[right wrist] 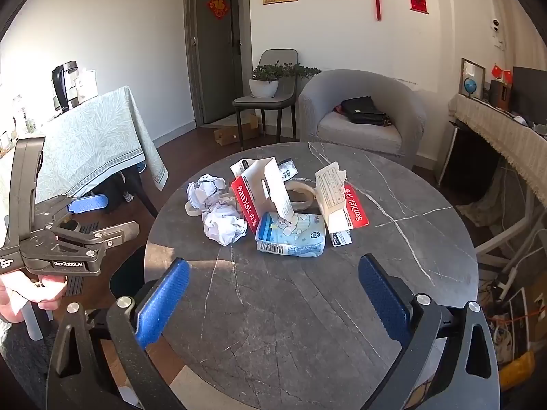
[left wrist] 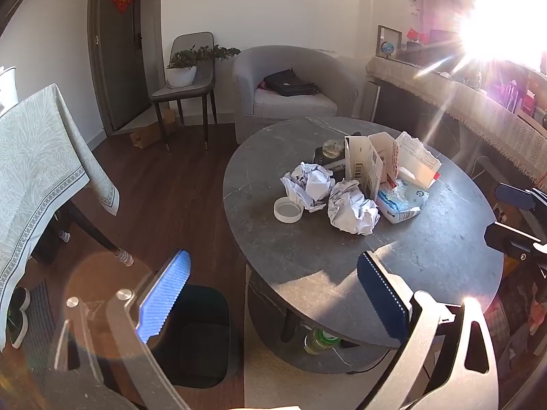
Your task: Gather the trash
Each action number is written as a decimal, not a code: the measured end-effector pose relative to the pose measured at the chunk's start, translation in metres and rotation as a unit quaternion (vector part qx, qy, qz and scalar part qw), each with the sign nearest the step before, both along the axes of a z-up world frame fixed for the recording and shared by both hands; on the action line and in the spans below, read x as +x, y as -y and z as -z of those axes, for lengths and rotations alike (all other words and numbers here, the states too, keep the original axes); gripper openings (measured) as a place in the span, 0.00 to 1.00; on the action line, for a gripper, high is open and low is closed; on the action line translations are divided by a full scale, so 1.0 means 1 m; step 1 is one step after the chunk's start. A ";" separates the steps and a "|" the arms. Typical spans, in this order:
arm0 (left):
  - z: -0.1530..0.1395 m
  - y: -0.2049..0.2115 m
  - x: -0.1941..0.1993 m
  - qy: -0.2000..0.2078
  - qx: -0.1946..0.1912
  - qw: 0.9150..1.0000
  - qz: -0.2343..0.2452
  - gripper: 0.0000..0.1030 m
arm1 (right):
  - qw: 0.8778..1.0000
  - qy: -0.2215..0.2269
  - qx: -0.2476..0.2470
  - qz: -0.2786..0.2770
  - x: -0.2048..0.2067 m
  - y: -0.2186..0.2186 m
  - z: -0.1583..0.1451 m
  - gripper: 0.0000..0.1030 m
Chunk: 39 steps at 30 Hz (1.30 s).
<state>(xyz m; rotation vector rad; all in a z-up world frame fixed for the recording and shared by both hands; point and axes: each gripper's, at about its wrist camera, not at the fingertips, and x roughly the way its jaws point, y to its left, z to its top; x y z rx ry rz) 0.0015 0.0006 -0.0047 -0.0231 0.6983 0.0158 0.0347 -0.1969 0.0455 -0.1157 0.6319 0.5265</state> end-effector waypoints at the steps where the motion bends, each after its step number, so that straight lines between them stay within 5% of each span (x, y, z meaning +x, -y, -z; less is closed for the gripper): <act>1: 0.000 0.000 0.000 0.000 0.000 1.000 0.000 0.97 | 1.000 0.000 0.000 0.000 0.000 -0.001 0.000 0.97; 39: -0.001 0.000 0.000 -0.004 -0.004 1.000 0.003 0.97 | 1.000 -0.001 -0.002 0.000 0.001 -0.002 0.001 0.97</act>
